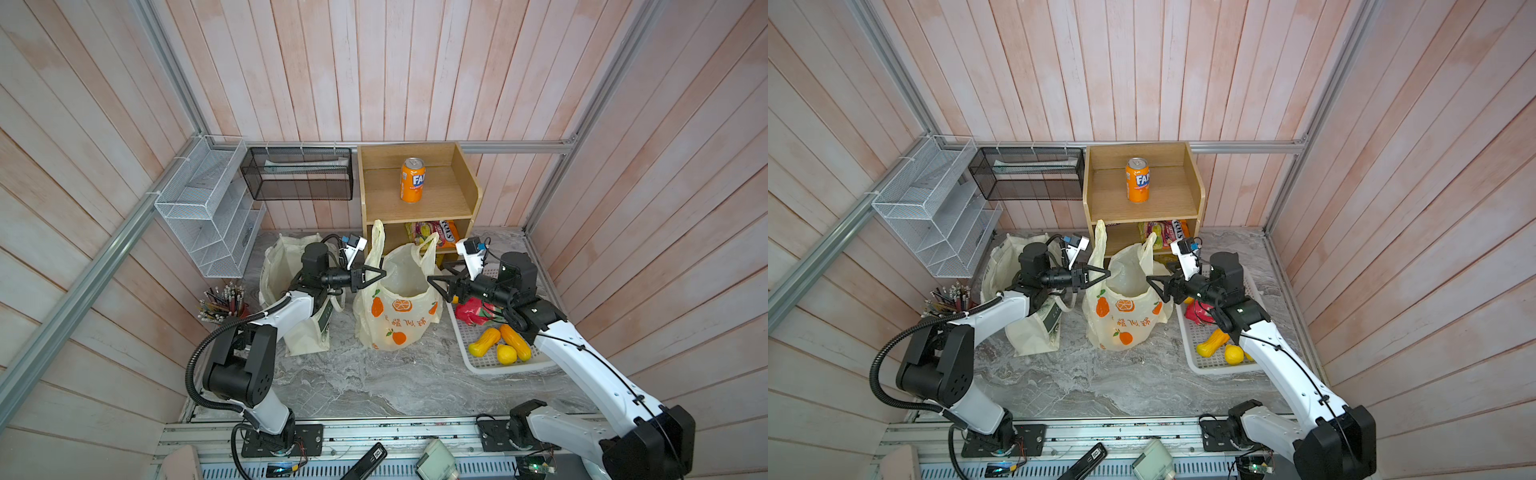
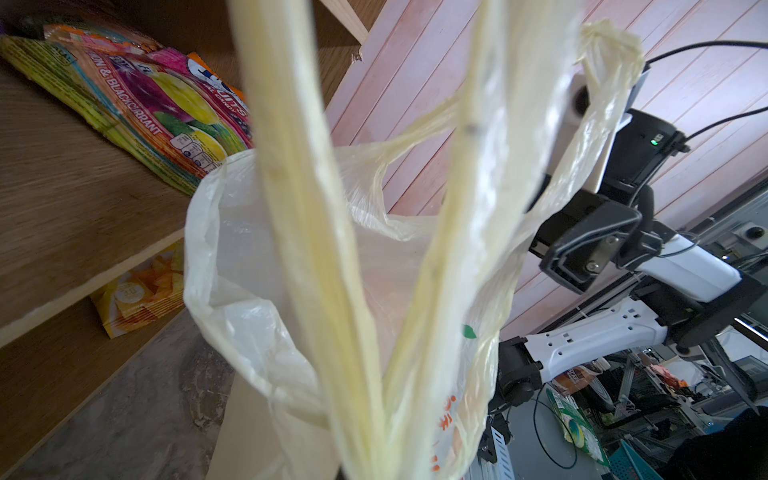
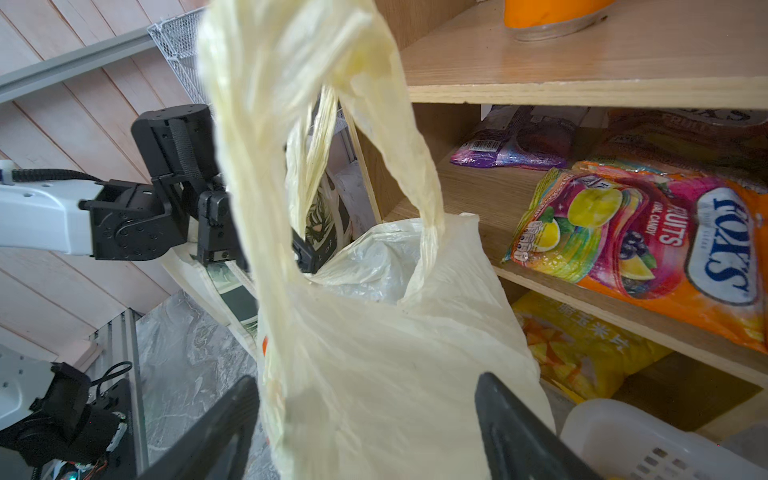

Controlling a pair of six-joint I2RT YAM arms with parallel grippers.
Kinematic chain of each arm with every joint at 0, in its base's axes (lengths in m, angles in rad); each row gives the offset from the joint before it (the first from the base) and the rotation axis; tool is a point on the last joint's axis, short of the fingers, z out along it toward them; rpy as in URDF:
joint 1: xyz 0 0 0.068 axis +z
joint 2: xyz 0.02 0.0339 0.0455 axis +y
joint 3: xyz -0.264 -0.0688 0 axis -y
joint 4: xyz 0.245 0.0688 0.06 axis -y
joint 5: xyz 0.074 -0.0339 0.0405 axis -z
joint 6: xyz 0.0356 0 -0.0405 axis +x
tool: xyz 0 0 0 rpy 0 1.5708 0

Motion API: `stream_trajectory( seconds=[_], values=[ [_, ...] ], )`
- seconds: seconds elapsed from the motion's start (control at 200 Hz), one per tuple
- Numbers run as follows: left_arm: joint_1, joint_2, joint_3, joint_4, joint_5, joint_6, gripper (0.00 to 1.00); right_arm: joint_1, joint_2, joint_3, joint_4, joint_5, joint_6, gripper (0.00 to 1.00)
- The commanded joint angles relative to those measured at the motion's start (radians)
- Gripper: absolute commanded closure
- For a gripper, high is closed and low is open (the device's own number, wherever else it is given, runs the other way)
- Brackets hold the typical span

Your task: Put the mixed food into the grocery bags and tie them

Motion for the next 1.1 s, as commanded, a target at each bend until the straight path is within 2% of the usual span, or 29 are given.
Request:
stream_trajectory(
  seconds=[0.0, 0.135, 0.495, 1.095],
  values=[
    [0.012, 0.018, 0.027, -0.003, 0.035, 0.035, 1.0, -0.043, 0.049, 0.012, 0.116, -0.031, -0.031, 0.17],
    [0.013, 0.034, 0.025, 0.01, 0.061, 0.031, 1.0, -0.1, 0.131, 0.02, 0.235, -0.094, -0.011, 0.17],
    [0.012, 0.074, 0.041, 0.013, 0.114, 0.024, 1.0, -0.102, 0.32, 0.077, 0.389, -0.155, 0.034, 0.17],
    [0.013, 0.094, 0.054, 0.009, 0.15, 0.016, 1.0, -0.055, 0.49, 0.231, 0.382, -0.151, 0.024, 0.18]
  ],
)
